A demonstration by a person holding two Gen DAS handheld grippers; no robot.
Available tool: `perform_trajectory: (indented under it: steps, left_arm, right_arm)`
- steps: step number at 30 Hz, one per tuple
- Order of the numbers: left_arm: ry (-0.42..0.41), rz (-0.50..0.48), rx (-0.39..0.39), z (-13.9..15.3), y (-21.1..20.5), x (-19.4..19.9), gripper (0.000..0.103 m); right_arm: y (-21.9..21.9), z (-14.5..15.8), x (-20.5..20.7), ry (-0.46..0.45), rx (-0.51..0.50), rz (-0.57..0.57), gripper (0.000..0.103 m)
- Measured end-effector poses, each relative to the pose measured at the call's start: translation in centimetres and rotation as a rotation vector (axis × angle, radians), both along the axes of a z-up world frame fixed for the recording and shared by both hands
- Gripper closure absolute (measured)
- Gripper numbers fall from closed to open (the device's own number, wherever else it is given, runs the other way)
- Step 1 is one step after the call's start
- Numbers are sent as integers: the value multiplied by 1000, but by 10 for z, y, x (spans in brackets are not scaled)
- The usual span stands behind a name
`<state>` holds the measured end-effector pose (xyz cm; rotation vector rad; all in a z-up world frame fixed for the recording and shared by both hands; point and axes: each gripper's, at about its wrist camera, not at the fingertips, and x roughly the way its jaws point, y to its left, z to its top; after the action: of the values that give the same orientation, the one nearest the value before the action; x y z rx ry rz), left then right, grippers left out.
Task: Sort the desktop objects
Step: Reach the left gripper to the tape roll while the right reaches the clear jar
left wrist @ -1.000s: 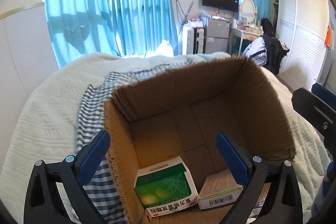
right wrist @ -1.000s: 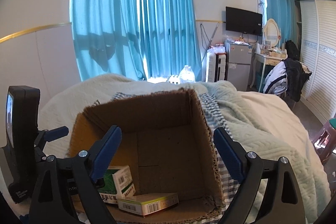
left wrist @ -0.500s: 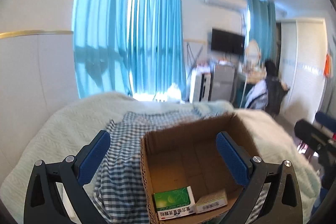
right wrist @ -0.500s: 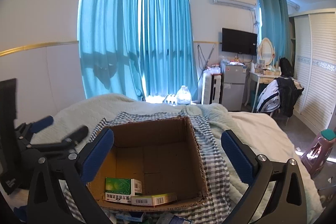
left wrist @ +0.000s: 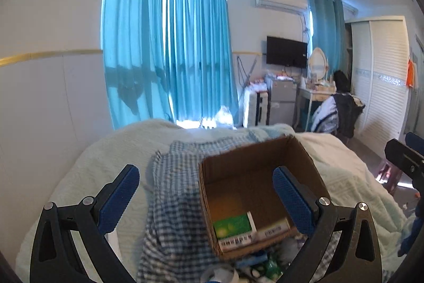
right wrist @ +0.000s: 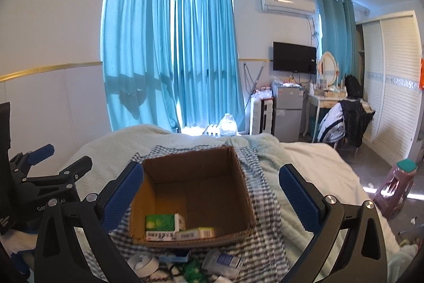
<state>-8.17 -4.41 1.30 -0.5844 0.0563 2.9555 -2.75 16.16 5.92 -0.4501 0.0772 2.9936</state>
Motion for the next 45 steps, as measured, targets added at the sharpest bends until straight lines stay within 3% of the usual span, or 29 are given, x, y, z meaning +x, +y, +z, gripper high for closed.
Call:
perform_trajectory:
  steps: [6,10,21,28,33,45]
  left_arm:
    - [-80,10,-34,-6,-2,8,0]
    - [-103,-7,-48,-16,-2,18,0]
    - [-171,6,-40,-52,-1,16,0]
    - [-241,8,-25,-88,-5,2,0]
    - [-349,-26,1,-117,-4,-15,0]
    - [-477,-10,-55,-175,-3,-46,0]
  right_arm:
    - [-4,-2,30,72,-6,19,0]
    - [-4,-8,40,59,-22,8,0]
    - [-8,-57,31,-138,50,-33,0]
    - [0,-91,15,-227,-20,-47,0]
    - [7,-112,1,-280,-73,-52,0]
    - [15,-167,-42,-445,-147,-40,0]
